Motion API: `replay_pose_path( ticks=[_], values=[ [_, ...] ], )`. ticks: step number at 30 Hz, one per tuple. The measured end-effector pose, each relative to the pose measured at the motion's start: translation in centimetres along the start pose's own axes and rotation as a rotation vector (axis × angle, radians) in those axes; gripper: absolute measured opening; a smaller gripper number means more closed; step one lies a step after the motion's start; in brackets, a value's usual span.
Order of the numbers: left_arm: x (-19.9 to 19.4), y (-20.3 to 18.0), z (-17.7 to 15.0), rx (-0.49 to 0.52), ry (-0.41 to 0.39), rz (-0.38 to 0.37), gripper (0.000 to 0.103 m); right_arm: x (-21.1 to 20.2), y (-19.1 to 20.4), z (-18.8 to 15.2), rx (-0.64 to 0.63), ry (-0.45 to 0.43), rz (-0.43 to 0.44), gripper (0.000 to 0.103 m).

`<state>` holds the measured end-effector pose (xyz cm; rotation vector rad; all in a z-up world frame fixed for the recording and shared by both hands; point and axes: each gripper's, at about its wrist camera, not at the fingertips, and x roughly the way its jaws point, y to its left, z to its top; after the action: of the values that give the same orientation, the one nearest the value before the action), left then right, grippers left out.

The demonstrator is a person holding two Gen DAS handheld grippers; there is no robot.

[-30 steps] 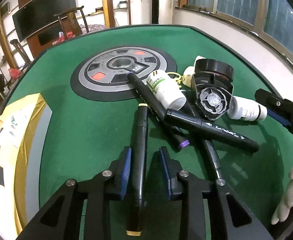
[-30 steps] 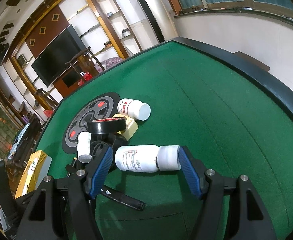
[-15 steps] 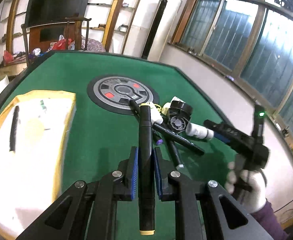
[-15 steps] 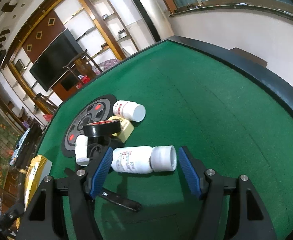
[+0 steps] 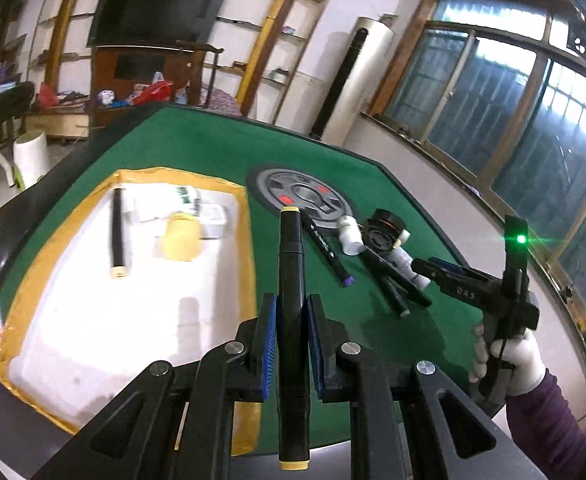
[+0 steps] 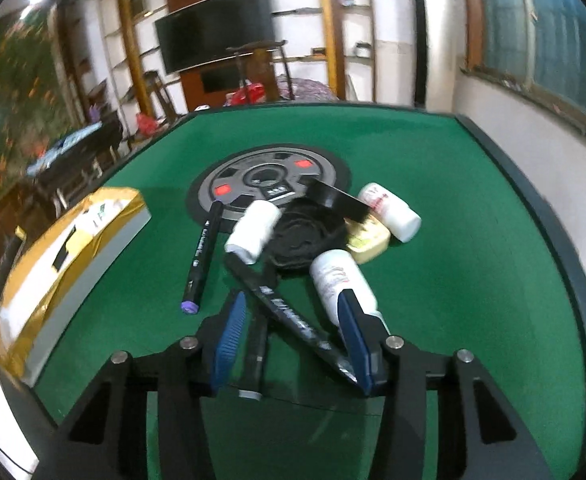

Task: Organize rigid objects
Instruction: 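Carry the black marker over the white tray with the left gripper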

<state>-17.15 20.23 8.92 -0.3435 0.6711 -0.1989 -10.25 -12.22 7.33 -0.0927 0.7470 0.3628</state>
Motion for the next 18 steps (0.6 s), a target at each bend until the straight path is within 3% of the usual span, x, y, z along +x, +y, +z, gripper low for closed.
replay_pose_path(
  ticks=[5, 7, 12, 15, 18],
  values=[
    [0.1, 1.7, 0.0, -0.042, 0.005, 0.007, 0.014, 0.9, 2.3, 0.1, -0.115, 0.024, 0.028, 0.043],
    [0.3, 2.0, -0.2, -0.051, 0.011, 0.006, 0.014, 2.5, 2.5, 0.3, -0.148, 0.069, 0.033, 0.025],
    [0.0, 2.7, -0.1, -0.046, 0.006, 0.014, 0.014, 4.5, 1.8, 0.5, -0.144, 0.118, 0.012, 0.015],
    [0.0, 3.4, -0.1, -0.062, 0.005, 0.023, 0.014, 5.0, 1.0, 0.3, -0.120, 0.144, 0.027, 0.003],
    [0.2, 3.8, -0.3, -0.078, 0.013, 0.032, 0.014, 6.0, 0.6, -0.7, -0.127, 0.180, 0.007, 0.001]
  ],
)
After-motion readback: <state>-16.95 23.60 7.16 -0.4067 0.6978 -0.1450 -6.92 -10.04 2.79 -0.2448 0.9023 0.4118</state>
